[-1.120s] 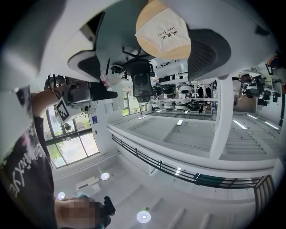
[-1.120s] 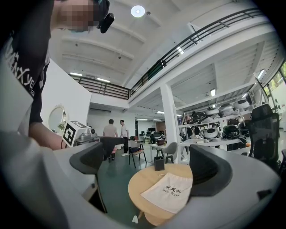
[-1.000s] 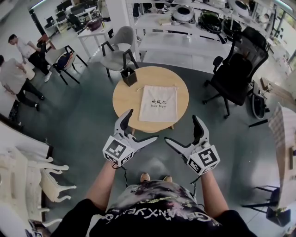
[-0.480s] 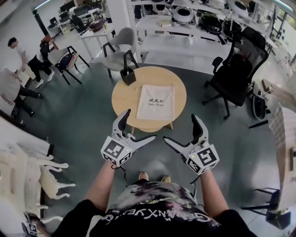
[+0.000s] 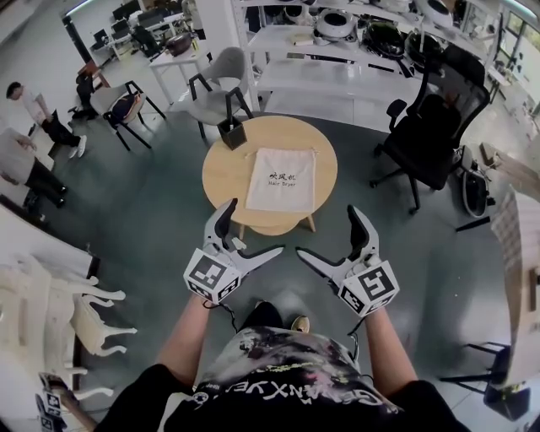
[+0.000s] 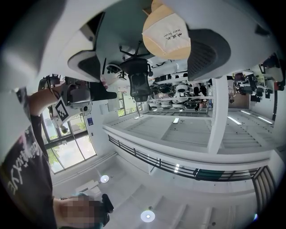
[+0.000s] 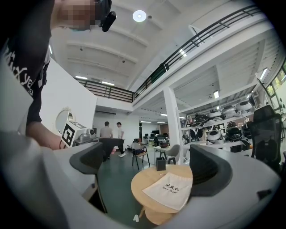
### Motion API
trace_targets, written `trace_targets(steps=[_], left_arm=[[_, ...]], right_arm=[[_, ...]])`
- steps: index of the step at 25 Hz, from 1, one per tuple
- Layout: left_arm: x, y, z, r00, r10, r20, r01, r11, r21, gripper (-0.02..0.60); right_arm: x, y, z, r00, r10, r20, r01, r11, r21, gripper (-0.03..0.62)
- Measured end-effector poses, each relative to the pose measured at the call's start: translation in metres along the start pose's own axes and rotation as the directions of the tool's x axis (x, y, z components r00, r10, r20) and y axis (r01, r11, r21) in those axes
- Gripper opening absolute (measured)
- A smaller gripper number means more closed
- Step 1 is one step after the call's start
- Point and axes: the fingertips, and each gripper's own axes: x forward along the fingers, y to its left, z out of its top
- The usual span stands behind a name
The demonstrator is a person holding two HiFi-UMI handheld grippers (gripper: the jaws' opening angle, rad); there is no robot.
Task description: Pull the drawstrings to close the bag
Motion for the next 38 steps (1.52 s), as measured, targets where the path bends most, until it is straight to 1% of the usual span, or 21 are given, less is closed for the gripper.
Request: trace_targets(steps=[6, 14, 26, 31, 38], left_arm=[[0.003, -0.002, -0.002, 1.000, 0.003, -0.003, -0.003, 1.000, 0.003, 0.586], [0.013, 0.010, -0.006, 1.000, 0.004, -0.001, -0.004, 1.000, 0.003, 0.586], [0.037, 0.044, -0.017, 1.000, -0.002, -0.002, 0.002, 1.000, -0.013, 0.585], [0.050, 0.065, -0.021, 1.000, -0.005, -0.003, 0.005, 1.000, -0.023, 0.586], [0.069, 0.097, -0.035, 1.000, -0.012, -0.008, 0.012, 0.999, -0.037, 0.585]], right_arm=[[-0.001, -0.002, -0.003, 1.000, 0.004, -0.001, -0.004, 1.000, 0.001, 0.584], [0.012, -0.012, -0.005, 1.000, 0.005, -0.006, -0.005, 1.000, -0.005, 0.584], [0.047, -0.033, -0.011, 1.000, 0.005, -0.023, -0.005, 1.000, -0.007, 0.584], [0.068, -0.046, -0.013, 0.999, 0.001, -0.034, -0.001, 1.000, -0.004, 0.584], [0.100, -0.066, -0.021, 0.999, -0.008, -0.045, 0.008, 1.000, 0.000, 0.584]])
